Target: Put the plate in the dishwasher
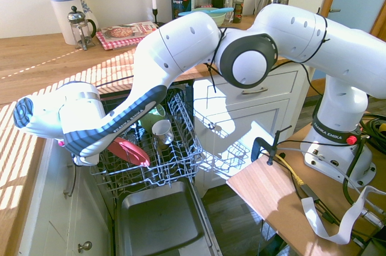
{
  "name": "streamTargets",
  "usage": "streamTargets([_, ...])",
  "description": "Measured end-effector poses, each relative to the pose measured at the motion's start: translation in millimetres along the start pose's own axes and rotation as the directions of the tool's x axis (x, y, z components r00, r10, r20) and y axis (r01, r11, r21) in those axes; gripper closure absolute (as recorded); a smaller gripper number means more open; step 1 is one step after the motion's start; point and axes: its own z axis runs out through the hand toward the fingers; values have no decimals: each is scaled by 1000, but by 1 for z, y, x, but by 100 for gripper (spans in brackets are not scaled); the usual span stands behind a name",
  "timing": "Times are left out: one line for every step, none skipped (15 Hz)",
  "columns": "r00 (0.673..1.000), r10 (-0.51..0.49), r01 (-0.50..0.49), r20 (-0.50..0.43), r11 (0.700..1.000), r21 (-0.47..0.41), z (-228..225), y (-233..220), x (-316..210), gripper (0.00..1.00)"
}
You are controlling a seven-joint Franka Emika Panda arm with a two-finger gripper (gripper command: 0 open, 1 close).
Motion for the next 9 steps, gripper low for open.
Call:
streamTargets([999,-12,10,50,999,36,-5,5,6,0])
streamTargets([995,-24,17,99,997,74,-9,11,14,0])
streamTargets([988,-37,21,149,993,112,-13,18,21,0])
streamTargets([979,-50,19,195,988,156,-17,26,29,0])
streamTargets([970,-62,15,234,980,197,-23,35,37,0])
streamTargets([962,-67,4,264,972,233,-29,45,47,0])
streamTargets([957,-61,-16,284,965,262,-36,57,57,0])
streamTargets([954,-50,-38,295,958,286,-44,71,68,0])
streamTargets([955,-36,-61,296,948,311,-53,87,81,0])
